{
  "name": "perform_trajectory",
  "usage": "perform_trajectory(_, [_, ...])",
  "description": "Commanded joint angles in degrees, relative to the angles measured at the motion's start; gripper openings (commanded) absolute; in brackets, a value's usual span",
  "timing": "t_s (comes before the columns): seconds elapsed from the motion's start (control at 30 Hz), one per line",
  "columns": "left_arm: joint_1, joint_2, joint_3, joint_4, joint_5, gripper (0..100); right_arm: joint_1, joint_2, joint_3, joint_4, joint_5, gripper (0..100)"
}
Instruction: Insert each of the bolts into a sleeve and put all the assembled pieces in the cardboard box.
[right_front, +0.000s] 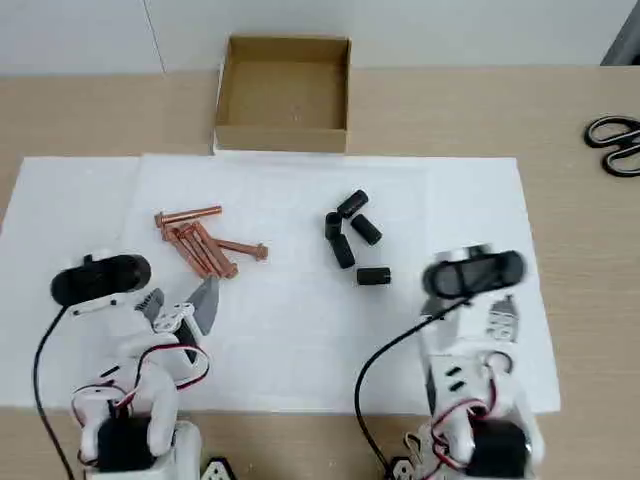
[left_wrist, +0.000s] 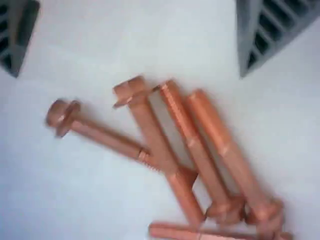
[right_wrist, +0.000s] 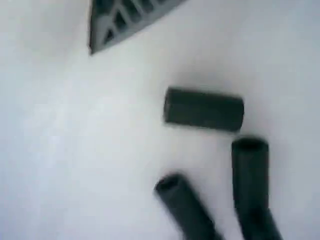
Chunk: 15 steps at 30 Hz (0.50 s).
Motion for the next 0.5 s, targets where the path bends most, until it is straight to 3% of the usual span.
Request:
perform_trajectory(0.0, [-0.1,-0.4,-8.8,1.8,-0.5,27,1.7,-0.6,-9.8,1.6,0.3,27.5])
perform_trajectory(0.2, [0.1,5.5,-19.6,4.6,-0.5,27,1.5,-0.2,-15.8,1.0,0.3,27.5])
perform_trajectory(0.47, [0.0,41.0,-43.9,14.9,-0.4,27,1.5,19.0,-32.3,3.3,0.2,27.5])
